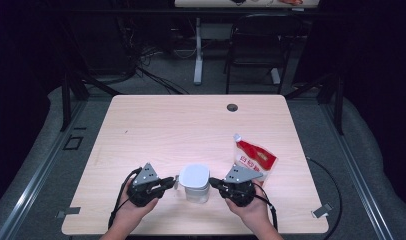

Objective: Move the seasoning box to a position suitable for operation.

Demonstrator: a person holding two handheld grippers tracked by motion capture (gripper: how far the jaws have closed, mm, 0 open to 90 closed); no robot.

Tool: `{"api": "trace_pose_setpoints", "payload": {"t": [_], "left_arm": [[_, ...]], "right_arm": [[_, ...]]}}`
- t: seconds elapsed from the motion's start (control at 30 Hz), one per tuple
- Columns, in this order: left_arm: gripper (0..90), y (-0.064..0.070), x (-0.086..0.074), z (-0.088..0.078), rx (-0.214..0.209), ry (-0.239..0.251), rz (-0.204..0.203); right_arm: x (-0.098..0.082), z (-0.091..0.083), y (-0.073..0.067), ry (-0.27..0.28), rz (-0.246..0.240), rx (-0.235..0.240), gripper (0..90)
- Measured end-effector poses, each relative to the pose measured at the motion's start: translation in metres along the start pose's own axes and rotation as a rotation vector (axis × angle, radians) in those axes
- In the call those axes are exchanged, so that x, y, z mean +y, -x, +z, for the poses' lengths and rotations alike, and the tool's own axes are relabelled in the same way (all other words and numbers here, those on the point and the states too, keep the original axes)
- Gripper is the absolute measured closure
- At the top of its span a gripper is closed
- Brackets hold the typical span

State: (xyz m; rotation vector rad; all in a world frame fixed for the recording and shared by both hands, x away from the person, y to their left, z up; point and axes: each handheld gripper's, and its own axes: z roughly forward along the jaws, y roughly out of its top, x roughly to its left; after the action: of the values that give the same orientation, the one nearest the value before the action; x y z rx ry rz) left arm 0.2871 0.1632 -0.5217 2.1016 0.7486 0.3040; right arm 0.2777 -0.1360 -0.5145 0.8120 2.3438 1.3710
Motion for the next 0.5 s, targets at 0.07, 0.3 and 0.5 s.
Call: {"api": "trace_pose_setpoints", "payload": {"t": [0.07,0.3,0.5], "left_arm": [[82.4,0.0002,-0.0006,0.001,-0.001,-0.003,0.001],[82.5,0.002,-0.001,0.0029,-0.003,-0.012,0.014],[81.6,0.0038,-0.0022,0.0087,0.017,-0.034,0.03]], "right_arm": [[0.0001,0.0,0.0001,0.0,0.0,0.0,89.6],[0.0003,-0.0004,0.0003,0.002,-0.001,0.001,89.4],[0.0005,-0.0005,0.0002,0.007,0.0,0.003,89.2]]}}
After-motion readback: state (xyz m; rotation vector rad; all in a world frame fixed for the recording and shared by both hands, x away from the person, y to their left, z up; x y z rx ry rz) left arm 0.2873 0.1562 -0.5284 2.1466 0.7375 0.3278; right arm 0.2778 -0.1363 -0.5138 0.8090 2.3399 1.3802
